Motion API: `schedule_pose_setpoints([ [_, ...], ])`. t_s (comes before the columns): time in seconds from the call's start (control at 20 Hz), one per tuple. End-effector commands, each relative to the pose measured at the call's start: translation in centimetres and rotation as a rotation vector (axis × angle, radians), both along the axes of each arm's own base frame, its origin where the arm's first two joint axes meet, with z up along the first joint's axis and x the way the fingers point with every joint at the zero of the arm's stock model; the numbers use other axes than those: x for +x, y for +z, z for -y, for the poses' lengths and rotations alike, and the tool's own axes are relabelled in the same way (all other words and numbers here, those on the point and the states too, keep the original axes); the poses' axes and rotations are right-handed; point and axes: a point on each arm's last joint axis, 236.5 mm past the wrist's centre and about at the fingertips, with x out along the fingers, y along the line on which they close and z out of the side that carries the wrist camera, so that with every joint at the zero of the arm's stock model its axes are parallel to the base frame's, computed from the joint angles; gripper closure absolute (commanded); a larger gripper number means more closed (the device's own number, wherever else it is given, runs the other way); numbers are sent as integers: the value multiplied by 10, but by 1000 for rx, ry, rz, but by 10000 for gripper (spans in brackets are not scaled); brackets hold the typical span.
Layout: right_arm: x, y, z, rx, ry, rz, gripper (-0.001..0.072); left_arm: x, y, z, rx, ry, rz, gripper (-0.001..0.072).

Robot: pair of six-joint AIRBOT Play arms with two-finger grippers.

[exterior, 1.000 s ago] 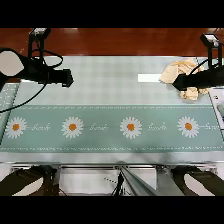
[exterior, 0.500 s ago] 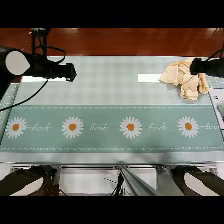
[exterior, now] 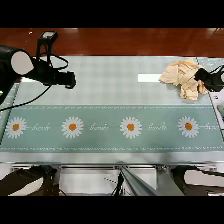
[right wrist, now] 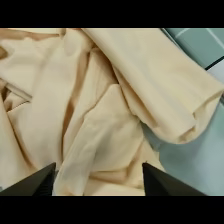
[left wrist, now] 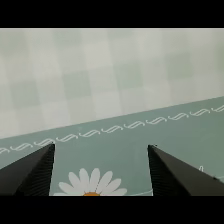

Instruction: Fold the shirts.

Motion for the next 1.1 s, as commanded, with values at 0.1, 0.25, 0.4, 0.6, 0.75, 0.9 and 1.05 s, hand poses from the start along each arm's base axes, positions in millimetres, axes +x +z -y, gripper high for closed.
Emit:
schedule_pose_setpoints([
  [0.1,17,-53,-1,117,-72,15,127,-18,-8,-3,21,-14,-82,-5],
  [0.25,22,-76,-10,201,-117,14,255,-19,-8,0,7,-17,-87,-5],
  [0.4,28,-77,-23,281,-128,35,675,-15,-6,2,10,-45,-63,-5],
  [0.6,47,18,-35,108,178,143,688,-14,24,13,-51,-54,-6,-5],
  [0.75,43,165,-43,-124,351,352,688,-14,96,36,-190,-83,132,-4],
  [0.9,0,314,-66,-228,360,636,688,-31,197,53,-344,-134,327,-3],
  [1.05,-69,417,-101,-272,377,865,688,-67,282,48,-437,-155,512,-3],
])
